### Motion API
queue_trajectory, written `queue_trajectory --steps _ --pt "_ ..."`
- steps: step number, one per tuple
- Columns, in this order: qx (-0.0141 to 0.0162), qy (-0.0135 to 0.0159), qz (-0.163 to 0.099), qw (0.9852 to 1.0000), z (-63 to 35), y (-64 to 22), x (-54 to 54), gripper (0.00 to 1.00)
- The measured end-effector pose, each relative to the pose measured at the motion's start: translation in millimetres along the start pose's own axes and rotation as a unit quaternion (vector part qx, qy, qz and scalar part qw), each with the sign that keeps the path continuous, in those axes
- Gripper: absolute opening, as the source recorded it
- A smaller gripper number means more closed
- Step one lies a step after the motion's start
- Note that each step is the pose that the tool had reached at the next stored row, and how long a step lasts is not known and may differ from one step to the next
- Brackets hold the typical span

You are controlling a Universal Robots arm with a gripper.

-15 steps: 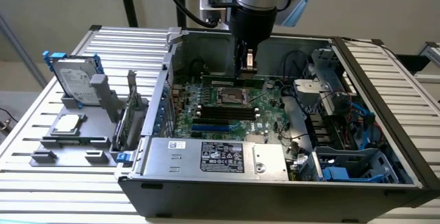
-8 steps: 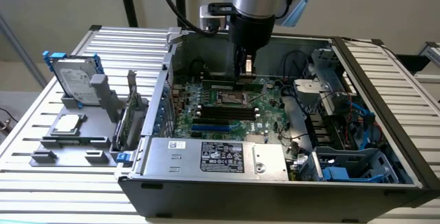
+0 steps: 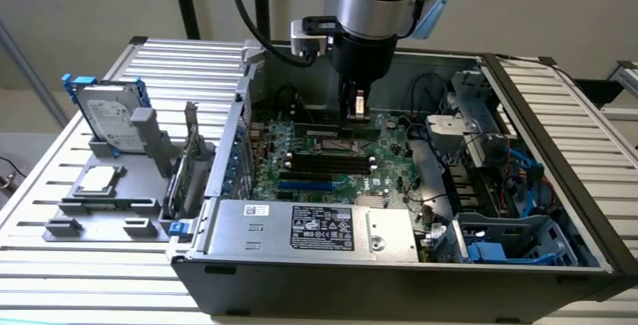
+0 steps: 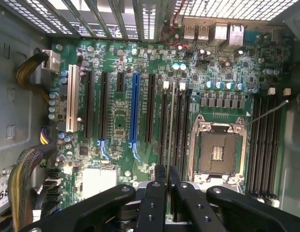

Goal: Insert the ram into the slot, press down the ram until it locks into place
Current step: 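Insert the ram into the slot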

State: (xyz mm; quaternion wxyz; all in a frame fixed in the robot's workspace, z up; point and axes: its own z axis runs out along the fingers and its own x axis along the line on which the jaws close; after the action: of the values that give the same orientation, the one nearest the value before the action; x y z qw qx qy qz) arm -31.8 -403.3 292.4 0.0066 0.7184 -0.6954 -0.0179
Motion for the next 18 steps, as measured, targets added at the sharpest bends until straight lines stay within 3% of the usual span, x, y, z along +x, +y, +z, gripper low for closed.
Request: queue_trajectory --steps 18 --pt "0.0 0.0 -0.001 1.0 32.6 -2.9 2.9 0.13"
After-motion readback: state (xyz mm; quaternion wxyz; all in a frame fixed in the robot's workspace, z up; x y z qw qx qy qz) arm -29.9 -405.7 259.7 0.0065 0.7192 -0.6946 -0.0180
